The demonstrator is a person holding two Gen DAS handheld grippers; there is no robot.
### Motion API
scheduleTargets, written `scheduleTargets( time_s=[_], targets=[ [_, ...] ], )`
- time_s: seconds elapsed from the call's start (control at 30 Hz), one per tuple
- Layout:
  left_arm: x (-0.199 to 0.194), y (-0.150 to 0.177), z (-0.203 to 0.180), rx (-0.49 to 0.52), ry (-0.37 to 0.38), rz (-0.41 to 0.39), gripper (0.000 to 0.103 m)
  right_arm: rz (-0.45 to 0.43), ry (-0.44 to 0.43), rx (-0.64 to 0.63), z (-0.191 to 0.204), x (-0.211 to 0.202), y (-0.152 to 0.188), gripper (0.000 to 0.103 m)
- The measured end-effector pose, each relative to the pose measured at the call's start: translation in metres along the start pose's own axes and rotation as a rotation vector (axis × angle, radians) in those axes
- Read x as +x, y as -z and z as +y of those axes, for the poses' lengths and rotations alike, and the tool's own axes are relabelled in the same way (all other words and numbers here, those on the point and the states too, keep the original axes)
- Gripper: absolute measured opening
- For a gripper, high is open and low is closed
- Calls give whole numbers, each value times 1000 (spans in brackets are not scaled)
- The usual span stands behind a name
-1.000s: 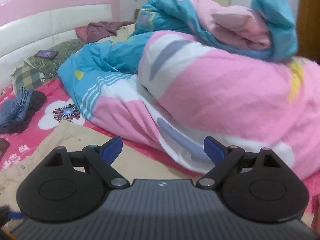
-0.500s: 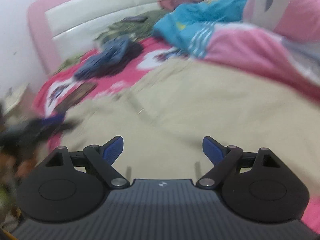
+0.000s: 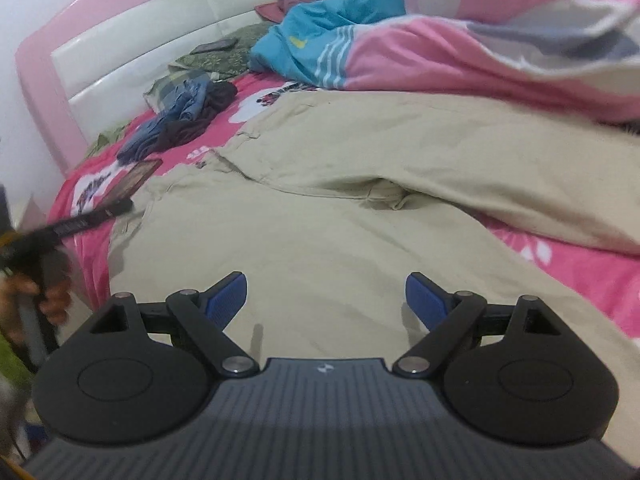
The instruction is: Fold clothes
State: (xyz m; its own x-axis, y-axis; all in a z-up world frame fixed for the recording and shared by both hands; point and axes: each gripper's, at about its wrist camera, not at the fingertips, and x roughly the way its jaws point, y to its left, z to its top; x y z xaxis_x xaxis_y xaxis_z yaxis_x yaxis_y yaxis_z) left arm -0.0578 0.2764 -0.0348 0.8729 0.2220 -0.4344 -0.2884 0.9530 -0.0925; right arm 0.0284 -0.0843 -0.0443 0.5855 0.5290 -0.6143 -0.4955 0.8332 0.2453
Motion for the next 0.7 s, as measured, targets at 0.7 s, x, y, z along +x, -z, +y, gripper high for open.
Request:
scheduleTargets(
  time_s=[0.7],
  targets=[
    [15, 38, -69, 124, 174, 216, 103, 18, 199, -116, 4, -11, 56, 93]
  ],
)
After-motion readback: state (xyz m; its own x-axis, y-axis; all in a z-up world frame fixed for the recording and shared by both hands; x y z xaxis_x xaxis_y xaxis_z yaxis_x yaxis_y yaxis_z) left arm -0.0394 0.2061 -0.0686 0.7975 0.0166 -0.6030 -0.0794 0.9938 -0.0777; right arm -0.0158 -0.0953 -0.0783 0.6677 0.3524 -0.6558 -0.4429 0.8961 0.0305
